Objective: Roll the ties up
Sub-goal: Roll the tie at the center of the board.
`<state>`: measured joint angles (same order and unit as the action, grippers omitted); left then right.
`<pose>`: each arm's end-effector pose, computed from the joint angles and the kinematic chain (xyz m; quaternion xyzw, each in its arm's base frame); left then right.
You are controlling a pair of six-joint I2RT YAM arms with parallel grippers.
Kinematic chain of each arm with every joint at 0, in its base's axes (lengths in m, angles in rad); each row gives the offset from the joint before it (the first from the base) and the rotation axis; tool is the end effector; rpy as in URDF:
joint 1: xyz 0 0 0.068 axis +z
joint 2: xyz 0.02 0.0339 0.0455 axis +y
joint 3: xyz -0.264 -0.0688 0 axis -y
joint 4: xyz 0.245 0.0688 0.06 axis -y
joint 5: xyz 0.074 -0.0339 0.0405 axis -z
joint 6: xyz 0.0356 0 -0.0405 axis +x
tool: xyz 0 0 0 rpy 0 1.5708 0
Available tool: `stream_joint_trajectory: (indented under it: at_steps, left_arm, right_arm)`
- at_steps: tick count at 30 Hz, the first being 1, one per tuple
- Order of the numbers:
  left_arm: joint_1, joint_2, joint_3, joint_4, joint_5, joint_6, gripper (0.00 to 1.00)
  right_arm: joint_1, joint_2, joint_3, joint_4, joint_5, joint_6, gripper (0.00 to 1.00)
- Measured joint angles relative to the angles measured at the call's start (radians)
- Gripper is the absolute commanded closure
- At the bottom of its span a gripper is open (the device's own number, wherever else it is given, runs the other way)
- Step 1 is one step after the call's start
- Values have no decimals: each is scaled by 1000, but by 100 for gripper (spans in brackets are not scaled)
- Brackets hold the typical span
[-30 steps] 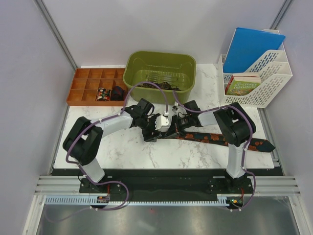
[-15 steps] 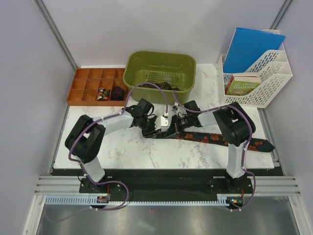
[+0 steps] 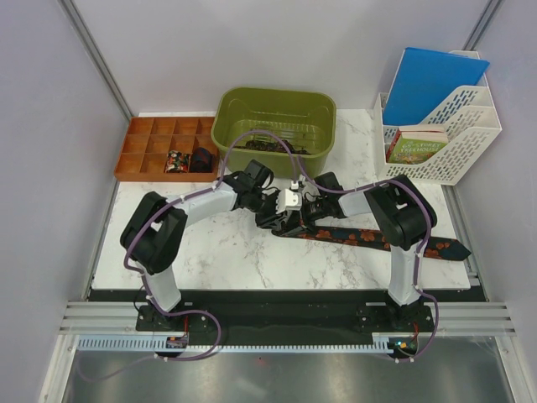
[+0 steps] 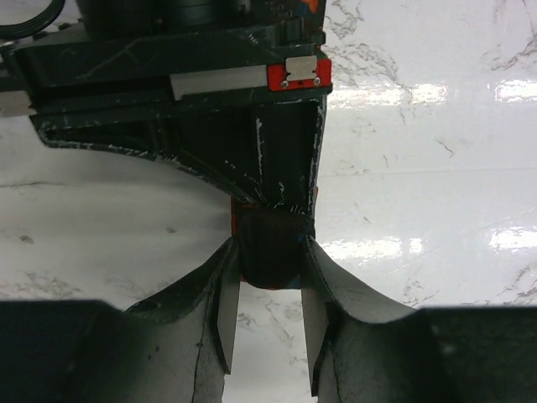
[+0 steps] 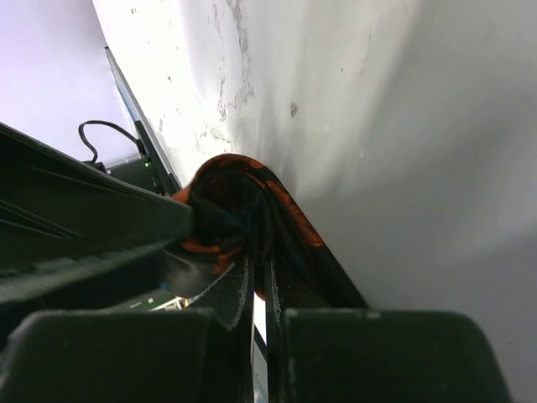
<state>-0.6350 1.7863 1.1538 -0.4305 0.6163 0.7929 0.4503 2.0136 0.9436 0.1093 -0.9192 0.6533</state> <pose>0.2773 -0.2299 0.1849 0.6616 0.6472 -0.2738 0.2618 0.3101 0.1814 0.0876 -0.0459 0.8640 0.5014 0.0074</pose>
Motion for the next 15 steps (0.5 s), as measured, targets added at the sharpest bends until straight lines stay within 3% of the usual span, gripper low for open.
stream_joint_trajectory:
  at_steps: [15]
  left_arm:
    - [-39, 35, 19, -9, -42, 18, 67]
  right_arm:
    - [4, 6, 52, -85, 11, -38, 82]
